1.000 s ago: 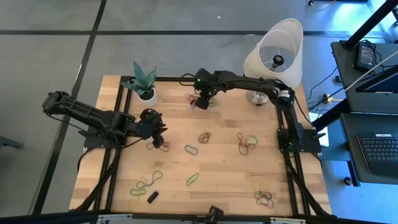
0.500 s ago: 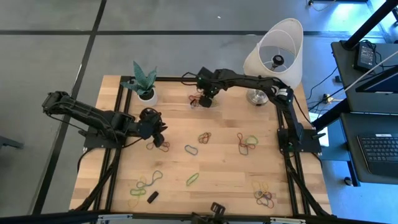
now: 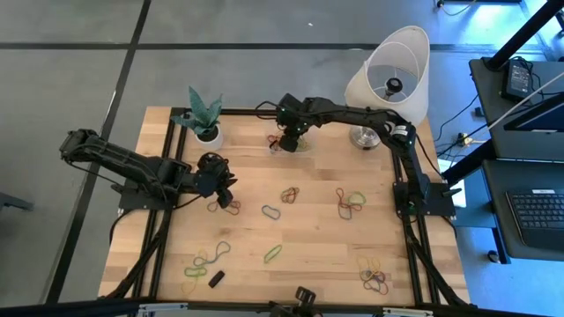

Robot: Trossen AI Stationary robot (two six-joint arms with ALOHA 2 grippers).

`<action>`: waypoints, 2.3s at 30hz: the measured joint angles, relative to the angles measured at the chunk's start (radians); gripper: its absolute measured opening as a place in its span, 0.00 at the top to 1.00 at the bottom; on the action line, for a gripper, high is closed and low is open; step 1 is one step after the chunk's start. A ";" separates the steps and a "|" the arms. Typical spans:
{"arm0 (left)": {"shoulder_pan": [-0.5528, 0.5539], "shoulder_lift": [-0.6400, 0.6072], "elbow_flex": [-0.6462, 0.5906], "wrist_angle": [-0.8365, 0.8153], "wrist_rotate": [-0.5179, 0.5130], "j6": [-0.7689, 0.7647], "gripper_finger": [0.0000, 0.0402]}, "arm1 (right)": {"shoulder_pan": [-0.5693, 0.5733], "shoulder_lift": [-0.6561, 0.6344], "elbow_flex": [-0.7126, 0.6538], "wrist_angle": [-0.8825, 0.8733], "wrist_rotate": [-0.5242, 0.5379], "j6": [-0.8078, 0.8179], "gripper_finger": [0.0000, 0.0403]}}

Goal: Pick and place rubber bands into bin
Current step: Put the red rubber band into the transparent bin, then put the blue rubber band into the transparent bin

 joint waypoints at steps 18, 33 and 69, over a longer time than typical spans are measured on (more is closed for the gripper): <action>0.000 0.000 0.000 -0.001 0.065 0.068 0.79 | 0.000 -0.069 0.000 -0.172 0.002 0.139 0.73; 0.000 0.000 0.000 0.000 0.146 0.080 0.79 | 0.000 -0.095 0.004 -0.138 -0.053 0.269 0.98; -0.092 0.258 0.256 -0.222 0.185 0.167 0.79 | 0.791 -0.915 -0.815 0.001 0.316 0.950 1.00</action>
